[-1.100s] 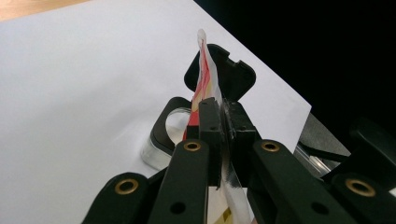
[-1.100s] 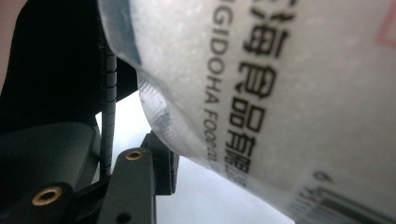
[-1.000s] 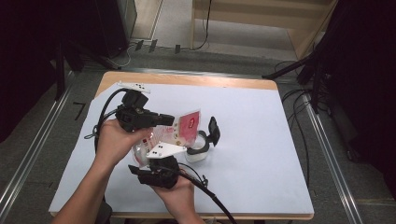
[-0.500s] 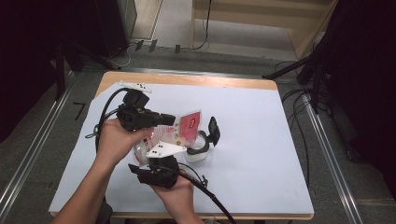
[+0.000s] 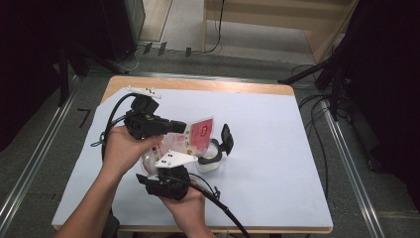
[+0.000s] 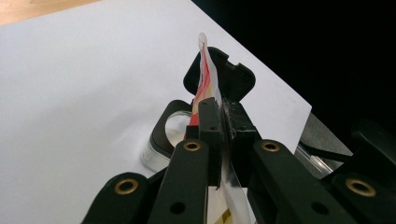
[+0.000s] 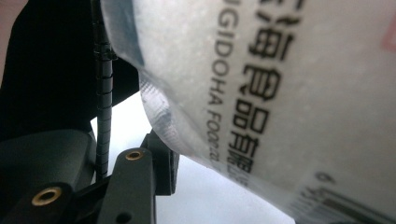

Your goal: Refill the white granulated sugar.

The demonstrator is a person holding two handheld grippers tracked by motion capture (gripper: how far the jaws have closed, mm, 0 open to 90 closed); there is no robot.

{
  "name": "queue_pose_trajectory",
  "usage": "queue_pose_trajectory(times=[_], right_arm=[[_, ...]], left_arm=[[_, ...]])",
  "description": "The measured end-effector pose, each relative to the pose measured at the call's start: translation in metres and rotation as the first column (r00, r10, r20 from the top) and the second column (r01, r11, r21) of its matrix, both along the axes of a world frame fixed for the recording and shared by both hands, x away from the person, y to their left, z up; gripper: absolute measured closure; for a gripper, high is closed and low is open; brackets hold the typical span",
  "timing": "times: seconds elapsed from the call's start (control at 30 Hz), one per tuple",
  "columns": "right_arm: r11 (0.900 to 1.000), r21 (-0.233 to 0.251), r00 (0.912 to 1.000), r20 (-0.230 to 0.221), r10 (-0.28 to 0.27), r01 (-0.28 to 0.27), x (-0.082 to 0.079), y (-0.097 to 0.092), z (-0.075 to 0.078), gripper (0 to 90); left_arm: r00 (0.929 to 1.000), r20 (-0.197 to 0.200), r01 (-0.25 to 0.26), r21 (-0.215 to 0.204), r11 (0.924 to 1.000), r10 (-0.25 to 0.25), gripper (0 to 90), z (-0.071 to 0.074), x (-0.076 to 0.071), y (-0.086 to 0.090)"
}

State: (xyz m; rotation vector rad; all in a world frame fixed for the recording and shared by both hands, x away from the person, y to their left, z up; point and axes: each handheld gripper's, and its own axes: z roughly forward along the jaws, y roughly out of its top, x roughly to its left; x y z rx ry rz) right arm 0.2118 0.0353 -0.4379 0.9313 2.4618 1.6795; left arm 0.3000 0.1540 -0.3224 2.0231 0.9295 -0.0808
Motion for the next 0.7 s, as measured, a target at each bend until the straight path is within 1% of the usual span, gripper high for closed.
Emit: queue_pose_trajectory(times=[0.13,0.3,0.4,0.6,0.63,0.7], right_arm=[[0.9999,-0.01,1.0,0.006,-0.003,0.003,-0.0004,0.0002,0.0004,56.5],[1.0,-0.007,1.0,0.008,-0.003,0.003,-0.0003,0.0002,0.0002,56.5],[1.0,-0.005,1.0,0.008,-0.001,0.001,-0.0001,0.0002,0.0001,56.7],[1.0,-0.006,1.0,0.007,-0.001,0.001,0.0002,0.0003,0.0001,56.7],[1.0,-0.006,1.0,0.008,-0.001,0.001,0.0004,0.0003,0.0001,56.7],[1.0,-0.005,1.0,0.008,-0.001,0.001,0.0004,0.0003,0.0001,56.7]], left_arm=[[1.0,0.0,0.001,-0.002,1.0,-0.001,88.0,-0.0004,0.0008,0.0005],[1.0,-0.001,0.001,-0.002,1.0,-0.001,87.9,-0.0003,0.0006,0.0002],[1.0,0.007,-0.003,0.004,1.0,0.003,87.9,0.0,0.0,-0.0002],[0.9999,0.011,-0.006,0.0,1.0,0.006,87.9,-0.0001,-0.0002,-0.0008],[0.9999,0.011,-0.004,0.007,1.0,0.004,87.9,0.0002,-0.0001,-0.0004],[0.9999,0.01,-0.004,0.007,1.0,0.004,87.9,0.0002,0.0,-0.0004]])
